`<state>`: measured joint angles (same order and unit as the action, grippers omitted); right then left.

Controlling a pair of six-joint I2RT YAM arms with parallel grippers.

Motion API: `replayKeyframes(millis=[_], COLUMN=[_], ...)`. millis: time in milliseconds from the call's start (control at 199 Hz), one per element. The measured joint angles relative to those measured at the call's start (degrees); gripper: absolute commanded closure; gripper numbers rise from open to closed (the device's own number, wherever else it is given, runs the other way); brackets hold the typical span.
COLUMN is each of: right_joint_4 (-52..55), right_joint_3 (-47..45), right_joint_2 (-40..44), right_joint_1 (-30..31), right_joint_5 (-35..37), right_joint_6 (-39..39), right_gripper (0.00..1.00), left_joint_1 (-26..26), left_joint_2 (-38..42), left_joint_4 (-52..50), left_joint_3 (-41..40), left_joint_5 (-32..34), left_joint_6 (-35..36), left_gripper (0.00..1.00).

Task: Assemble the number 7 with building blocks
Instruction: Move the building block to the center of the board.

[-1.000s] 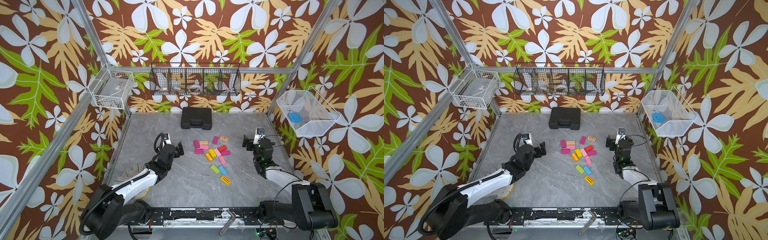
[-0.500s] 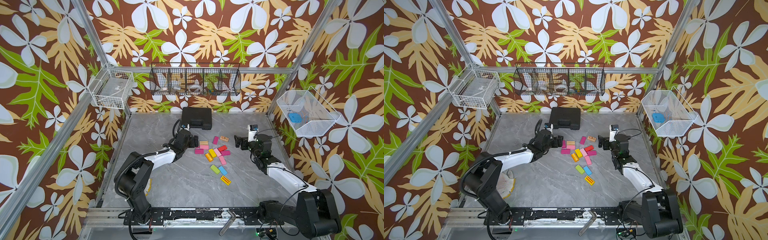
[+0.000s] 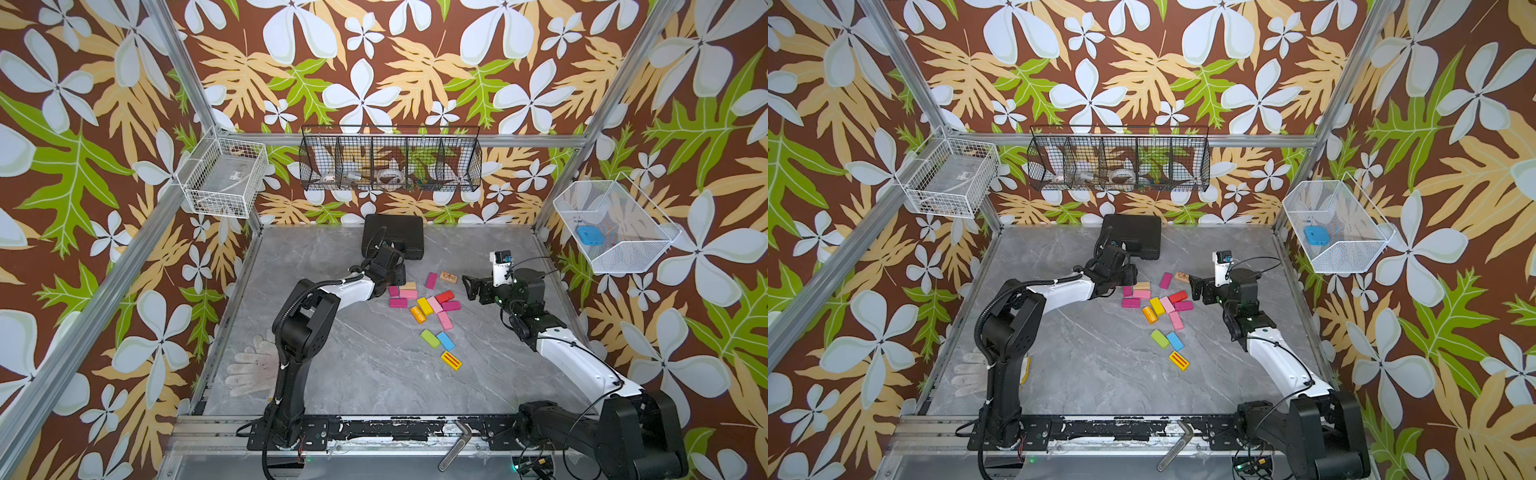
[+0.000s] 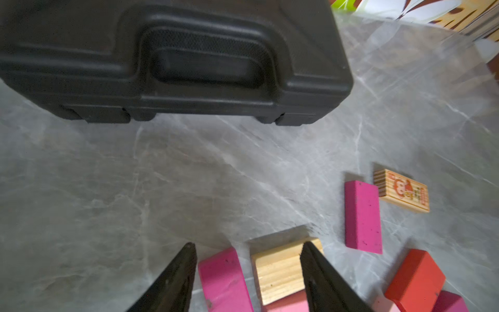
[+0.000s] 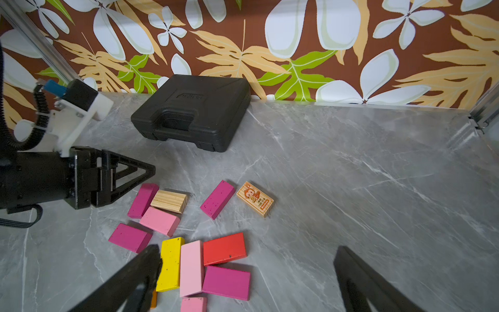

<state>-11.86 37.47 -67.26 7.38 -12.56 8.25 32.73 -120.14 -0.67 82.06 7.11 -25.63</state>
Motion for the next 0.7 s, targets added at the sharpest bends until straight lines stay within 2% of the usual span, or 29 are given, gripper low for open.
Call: replayKeyframes(millis=[206, 371, 537, 702], right_joint_4=[1.0, 1.1, 1.1, 1.1], right_joint_3=[0.3, 0.3, 0.3, 0.4], right_joint_2=[0.0, 0.1, 0.0, 0.0], right_joint_1=[0.0, 0.0, 0.0, 0.0], right_joint_5=[-0.6, -0.6, -0.6, -0.7], right_joint_6=[-0.9, -1.0, -1.0, -1.1], right_gripper=[0.00, 0.01, 0.01, 0.01], left_joint_1=[0.0, 0.0, 0.0, 0.1], left_joint_2=[-3.3, -3.9, -4.0, -3.9], left_joint_4=[-6.4, -9.4, -9.7, -10.1], left_joint_3=[3.7, 4.3, 4.2, 4.0], left_joint_5=[0.0, 0.4, 0.5, 1.8], left_joint_6=[-0.9, -1.2, -1.4, -0.7], left_gripper=[0.47, 0.48, 0.49, 0.55])
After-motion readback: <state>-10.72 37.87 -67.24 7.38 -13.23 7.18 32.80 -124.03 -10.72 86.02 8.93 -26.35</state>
